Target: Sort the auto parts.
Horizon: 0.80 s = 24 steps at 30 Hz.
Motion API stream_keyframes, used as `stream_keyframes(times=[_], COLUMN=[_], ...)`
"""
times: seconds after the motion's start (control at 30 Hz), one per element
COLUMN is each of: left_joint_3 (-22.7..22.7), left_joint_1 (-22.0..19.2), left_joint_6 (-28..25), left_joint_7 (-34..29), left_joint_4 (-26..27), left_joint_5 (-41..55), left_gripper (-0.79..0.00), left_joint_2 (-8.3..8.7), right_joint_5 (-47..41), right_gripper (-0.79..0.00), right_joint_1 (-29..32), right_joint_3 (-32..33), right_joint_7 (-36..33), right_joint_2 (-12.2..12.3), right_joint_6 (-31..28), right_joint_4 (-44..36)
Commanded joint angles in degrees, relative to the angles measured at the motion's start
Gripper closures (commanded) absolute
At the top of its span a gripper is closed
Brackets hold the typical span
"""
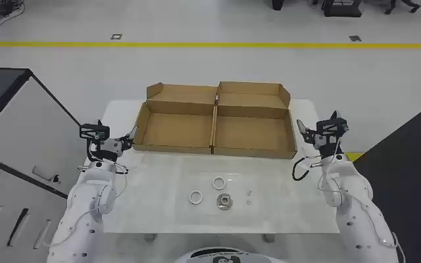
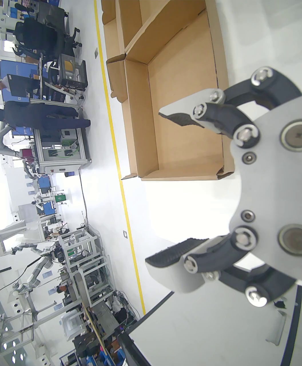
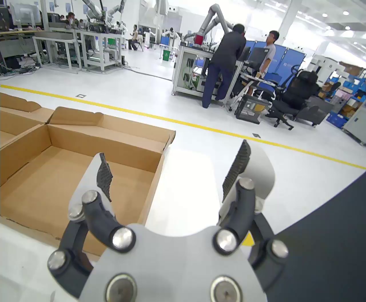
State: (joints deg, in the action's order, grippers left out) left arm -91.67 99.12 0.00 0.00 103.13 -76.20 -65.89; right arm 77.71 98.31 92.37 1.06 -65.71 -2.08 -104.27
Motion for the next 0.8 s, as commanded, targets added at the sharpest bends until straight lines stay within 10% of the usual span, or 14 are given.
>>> stream_keyframes(times=[0.0,0.5,0.77], left_joint_3=[0.0,0.0,0.0], left_joint_1=[0.0,0.0,0.0], left_joint_6=[0.0,0.0,0.0], left_joint_7=[0.0,0.0,0.0], left_joint_4=[0.0,0.0,0.0], left_joint_5=[0.0,0.0,0.0], left_gripper=[-0.785,-0.785,-0.785], left_joint_2=[0.0,0.0,0.0], right_joint_5=[0.3,-5.5,-5.7], right_gripper=[-0.785,-0.785,-0.785], right_joint_1=[-0.5,-5.6,-6.1], right_joint_3=[1.0,7.0,6.9], right_joint_7=[-0.4,-20.6,-21.6], right_joint_2=[0.2,2.9,3.0], right_joint_6=[-3.0,-36.1,-37.1], right_joint_4=[-1.1,-10.3,-10.3])
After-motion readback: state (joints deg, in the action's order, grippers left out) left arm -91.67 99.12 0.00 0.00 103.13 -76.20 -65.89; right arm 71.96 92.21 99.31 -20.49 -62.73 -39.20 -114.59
